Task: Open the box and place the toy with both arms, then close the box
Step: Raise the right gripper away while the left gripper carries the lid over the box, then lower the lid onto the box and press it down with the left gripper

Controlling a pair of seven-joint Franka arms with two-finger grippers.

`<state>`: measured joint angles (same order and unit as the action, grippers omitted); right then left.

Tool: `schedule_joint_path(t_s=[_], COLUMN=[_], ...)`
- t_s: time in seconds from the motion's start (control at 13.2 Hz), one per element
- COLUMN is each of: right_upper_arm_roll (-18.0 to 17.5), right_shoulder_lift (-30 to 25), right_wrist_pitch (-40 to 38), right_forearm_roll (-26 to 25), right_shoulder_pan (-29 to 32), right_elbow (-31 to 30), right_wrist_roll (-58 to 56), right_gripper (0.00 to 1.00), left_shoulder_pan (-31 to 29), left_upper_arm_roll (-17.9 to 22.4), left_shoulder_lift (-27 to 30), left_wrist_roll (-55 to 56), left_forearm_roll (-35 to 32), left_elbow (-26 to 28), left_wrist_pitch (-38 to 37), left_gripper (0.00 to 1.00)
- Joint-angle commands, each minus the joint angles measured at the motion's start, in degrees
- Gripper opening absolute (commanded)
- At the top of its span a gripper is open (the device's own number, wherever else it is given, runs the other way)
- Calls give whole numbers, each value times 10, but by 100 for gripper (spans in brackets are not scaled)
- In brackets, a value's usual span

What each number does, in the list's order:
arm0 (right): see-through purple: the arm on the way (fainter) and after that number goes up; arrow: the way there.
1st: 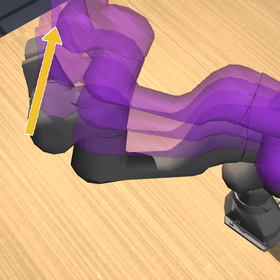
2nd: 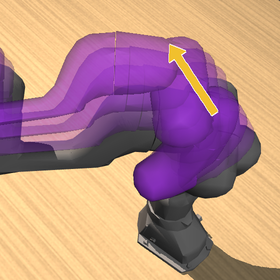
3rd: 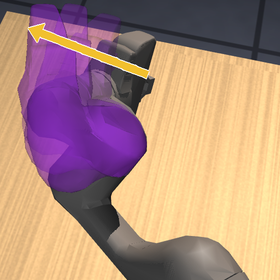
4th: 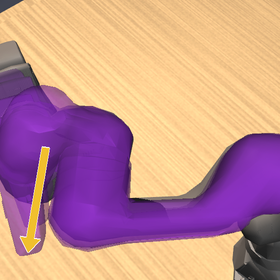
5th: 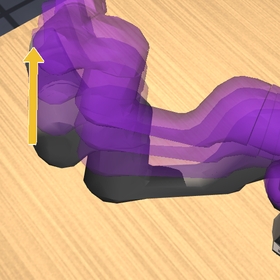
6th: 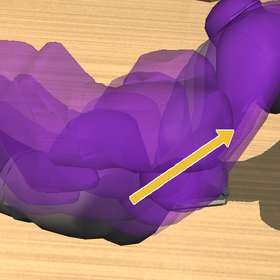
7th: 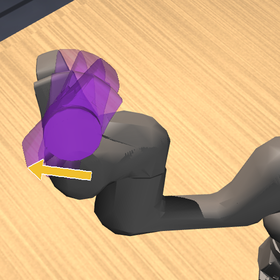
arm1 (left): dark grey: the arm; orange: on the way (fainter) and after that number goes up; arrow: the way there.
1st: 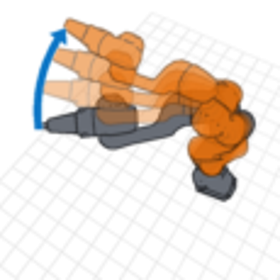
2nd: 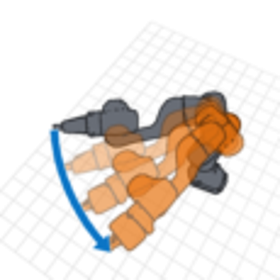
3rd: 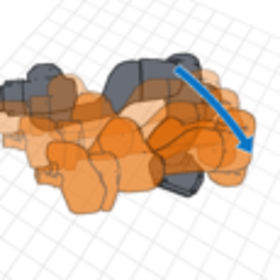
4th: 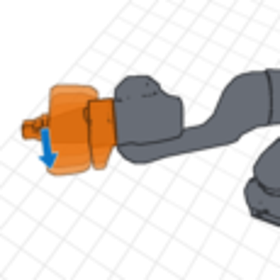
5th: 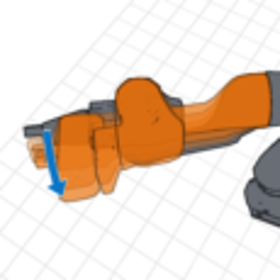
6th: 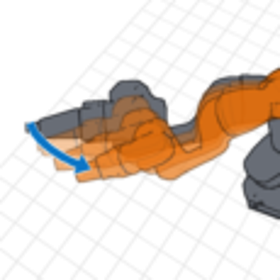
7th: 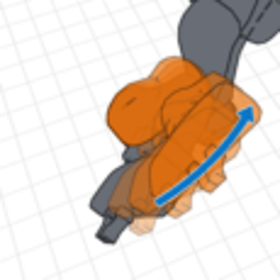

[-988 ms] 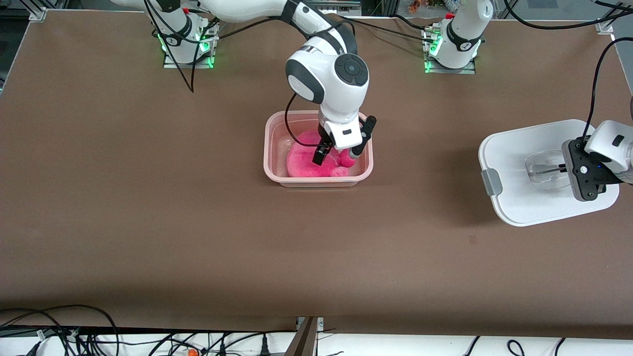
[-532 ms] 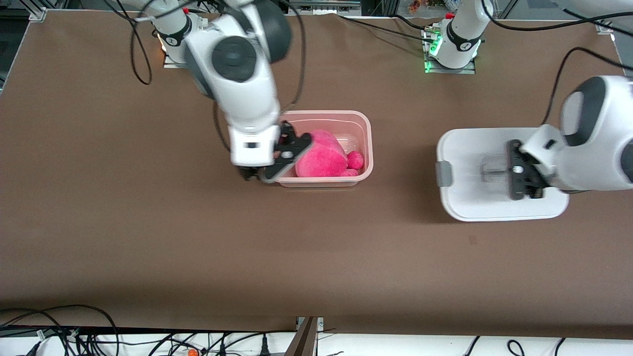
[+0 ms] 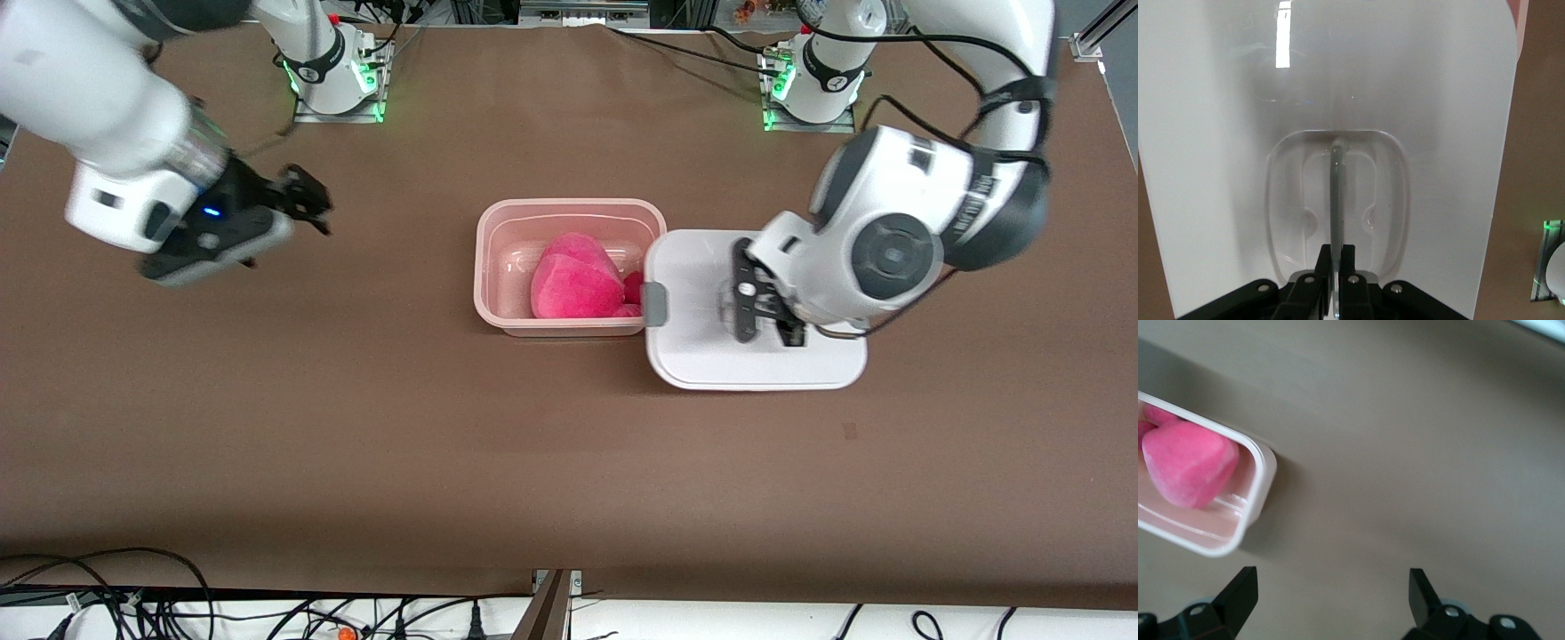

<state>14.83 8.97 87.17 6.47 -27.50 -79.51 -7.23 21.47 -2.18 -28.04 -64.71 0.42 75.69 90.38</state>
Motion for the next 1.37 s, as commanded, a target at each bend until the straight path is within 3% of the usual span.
schedule_joint_path(t_s=[0.0, 0.15, 0.3, 0.53, 1.29], right_upper_arm_roll=[-14, -42, -61, -77, -72], right_shoulder_lift=[-65, -69, -78, -86, -71], right_wrist_pitch=[-33, -39, -38, -23, -11], right_forearm_roll=[1, -13, -39, -39, -40], right_shoulder_pan=[89, 155, 173, 177, 179], right_elbow=[-65, -69, -78, -94, -84], right_wrist_roll=[6, -3, 5, 54, 50], right_gripper=[100, 100, 100, 100, 100], left_shoulder_pan=[62, 109, 142, 180, 241], left_upper_arm_roll=[9, 10, 10, 10, 15], left_shoulder_lift=[-7, -15, -27, -47, -98], left_wrist_roll=[69, 119, 147, 172, 227], left_forearm_roll=[8, 6, 5, 5, -8], left_elbow=[-15, -15, -15, -15, -34], left_wrist_pitch=[15, 34, 62, 95, 115], left_gripper=[0, 0, 0, 0, 0])
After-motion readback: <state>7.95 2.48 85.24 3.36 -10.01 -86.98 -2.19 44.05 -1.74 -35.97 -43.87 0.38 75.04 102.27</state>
